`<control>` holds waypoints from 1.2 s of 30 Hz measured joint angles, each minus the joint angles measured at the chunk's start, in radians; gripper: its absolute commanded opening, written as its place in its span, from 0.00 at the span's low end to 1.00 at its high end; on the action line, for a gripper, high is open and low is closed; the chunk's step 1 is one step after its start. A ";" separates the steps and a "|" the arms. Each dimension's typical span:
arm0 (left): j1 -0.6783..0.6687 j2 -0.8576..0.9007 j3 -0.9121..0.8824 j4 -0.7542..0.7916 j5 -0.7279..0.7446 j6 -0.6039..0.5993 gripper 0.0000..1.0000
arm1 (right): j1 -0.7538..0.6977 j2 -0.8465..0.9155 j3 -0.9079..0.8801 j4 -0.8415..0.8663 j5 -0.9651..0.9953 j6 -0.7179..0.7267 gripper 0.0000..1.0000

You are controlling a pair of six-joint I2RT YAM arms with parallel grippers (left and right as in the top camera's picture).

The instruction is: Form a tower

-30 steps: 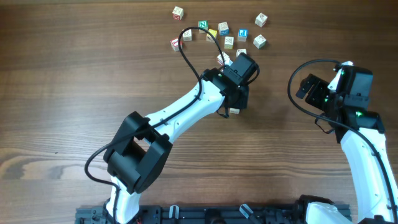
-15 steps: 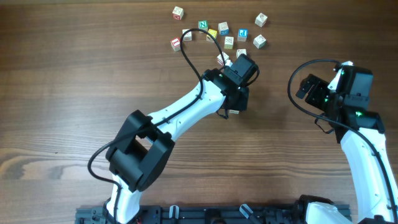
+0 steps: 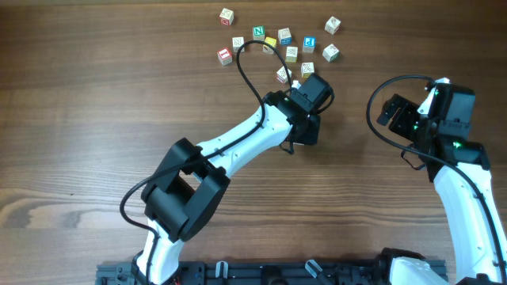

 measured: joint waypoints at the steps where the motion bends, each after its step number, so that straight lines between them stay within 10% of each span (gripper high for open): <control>1: 0.000 0.000 0.000 0.000 0.000 0.000 0.44 | 0.000 0.000 0.000 0.000 0.000 0.000 1.00; 20: 0.000 0.001 0.000 -0.011 0.000 -0.031 0.40 | 0.000 0.000 0.000 0.000 0.000 0.000 1.00; 28: 0.000 0.001 0.000 -0.015 0.000 -0.049 0.97 | 0.000 0.000 0.000 0.000 0.000 0.000 1.00; 36: 0.029 -0.020 0.010 -0.039 0.000 -0.045 1.00 | 0.000 0.000 0.000 0.000 0.000 0.000 1.00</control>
